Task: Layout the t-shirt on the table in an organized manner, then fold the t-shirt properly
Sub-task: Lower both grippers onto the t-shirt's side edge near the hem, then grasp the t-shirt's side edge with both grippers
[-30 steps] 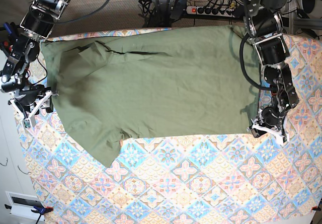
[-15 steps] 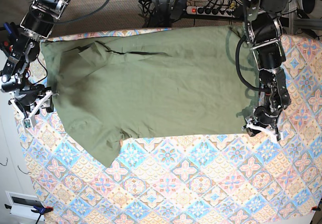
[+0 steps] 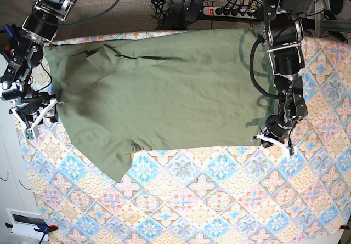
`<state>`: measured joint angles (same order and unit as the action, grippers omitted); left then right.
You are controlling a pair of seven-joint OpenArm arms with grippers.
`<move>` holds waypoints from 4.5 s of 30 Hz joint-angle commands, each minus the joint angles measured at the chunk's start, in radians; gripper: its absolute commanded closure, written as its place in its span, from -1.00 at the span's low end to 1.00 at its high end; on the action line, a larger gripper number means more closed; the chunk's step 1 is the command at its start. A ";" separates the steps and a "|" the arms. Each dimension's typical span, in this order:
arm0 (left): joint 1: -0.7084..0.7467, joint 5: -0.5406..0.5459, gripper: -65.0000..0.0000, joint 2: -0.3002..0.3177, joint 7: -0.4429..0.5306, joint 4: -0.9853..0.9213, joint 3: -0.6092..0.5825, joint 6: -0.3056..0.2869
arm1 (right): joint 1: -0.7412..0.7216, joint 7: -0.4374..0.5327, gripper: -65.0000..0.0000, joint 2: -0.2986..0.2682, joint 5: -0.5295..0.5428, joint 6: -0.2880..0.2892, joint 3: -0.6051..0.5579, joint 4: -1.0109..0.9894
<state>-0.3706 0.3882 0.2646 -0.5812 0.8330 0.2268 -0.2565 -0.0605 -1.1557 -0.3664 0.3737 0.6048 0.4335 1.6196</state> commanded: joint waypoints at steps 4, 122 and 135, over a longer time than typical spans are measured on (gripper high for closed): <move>-0.015 0.001 1.00 0.009 -0.024 0.036 0.001 -0.005 | -0.020 0.019 0.05 -0.021 0.005 0.000 0.005 0.018; 0.325 0.134 1.00 0.046 -0.073 0.561 0.076 -0.007 | -0.410 0.796 0.86 -0.130 -0.178 0.093 -0.479 -0.821; 0.325 0.134 1.00 0.046 -0.073 0.561 0.073 -0.007 | -0.396 0.797 0.62 -0.130 -0.178 0.093 -0.382 -0.826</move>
<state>-0.0280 0.5098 0.2966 -0.6769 1.3731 0.2981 -0.2581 -0.4294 -0.3817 -0.4751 0.1829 0.6960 0.0460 0.7815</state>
